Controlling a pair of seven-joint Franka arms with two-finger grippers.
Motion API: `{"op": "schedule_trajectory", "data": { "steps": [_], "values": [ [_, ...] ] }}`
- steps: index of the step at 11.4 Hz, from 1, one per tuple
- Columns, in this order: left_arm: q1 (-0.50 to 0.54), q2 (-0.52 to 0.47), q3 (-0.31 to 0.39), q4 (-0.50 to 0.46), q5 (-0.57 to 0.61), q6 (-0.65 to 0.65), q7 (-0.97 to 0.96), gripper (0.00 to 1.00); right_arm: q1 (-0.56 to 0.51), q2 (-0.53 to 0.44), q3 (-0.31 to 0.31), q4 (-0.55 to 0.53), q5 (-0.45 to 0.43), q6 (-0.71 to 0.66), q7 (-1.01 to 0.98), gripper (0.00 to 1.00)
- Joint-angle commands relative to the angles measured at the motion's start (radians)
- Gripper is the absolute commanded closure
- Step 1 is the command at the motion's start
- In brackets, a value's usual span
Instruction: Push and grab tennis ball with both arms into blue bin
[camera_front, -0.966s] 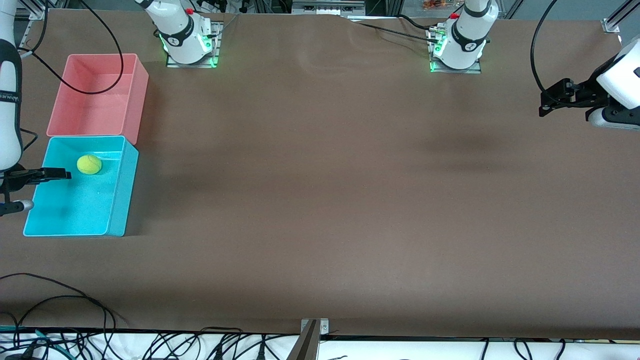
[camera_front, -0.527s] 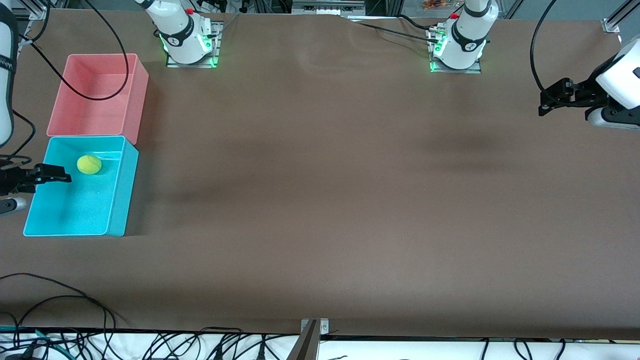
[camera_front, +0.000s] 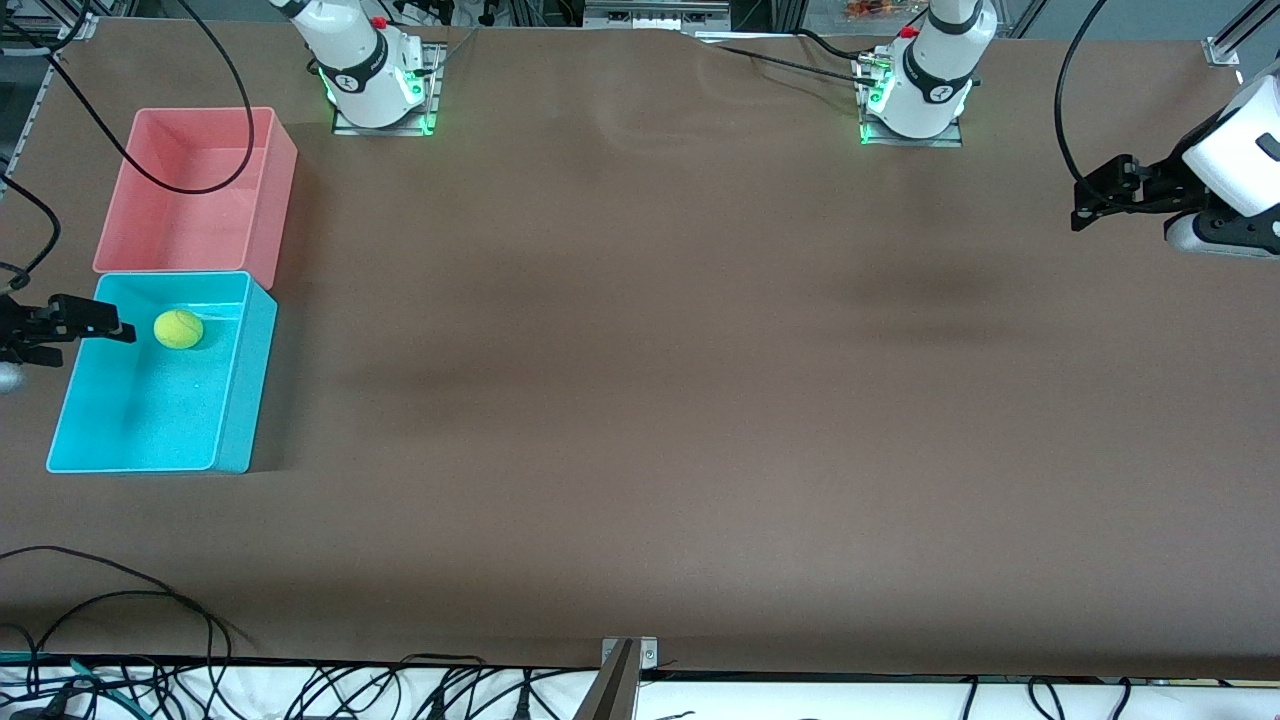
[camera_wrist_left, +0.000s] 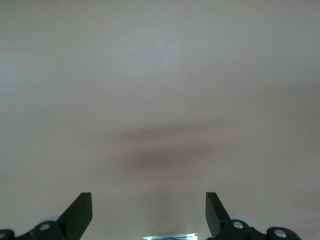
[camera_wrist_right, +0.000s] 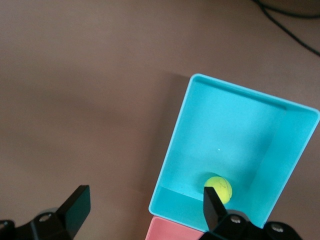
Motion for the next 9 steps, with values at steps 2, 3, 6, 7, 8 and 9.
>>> {"op": "schedule_trajectory", "data": {
  "steps": [2,3,6,7,8,9],
  "values": [
    [-0.003,-0.005,-0.009,0.013,0.016,-0.019,-0.01,0.0,-0.008,-0.011,0.077,0.116,0.014,-0.089,0.08,0.0],
    [-0.003,-0.005,-0.007,0.013,0.016,-0.019,-0.009,0.0,-0.007,-0.017,0.081,0.118,0.014,-0.098,0.087,0.0],
    [-0.001,-0.005,-0.007,0.013,0.016,-0.024,-0.007,0.0,0.036,-0.147,0.078,-0.015,0.013,-0.083,0.208,0.0],
    [-0.001,-0.005,-0.007,0.013,0.018,-0.026,-0.009,0.0,0.038,-0.198,0.075,-0.079,0.011,-0.08,0.255,0.0],
    [0.005,-0.003,-0.006,0.012,0.018,-0.024,-0.007,0.0,0.047,-0.238,0.068,-0.115,0.008,-0.086,0.303,0.0],
    [0.005,-0.003,-0.006,0.013,0.018,-0.024,-0.007,0.0,0.094,-0.276,0.014,-0.143,0.003,-0.099,0.358,0.0]
  ]
}}
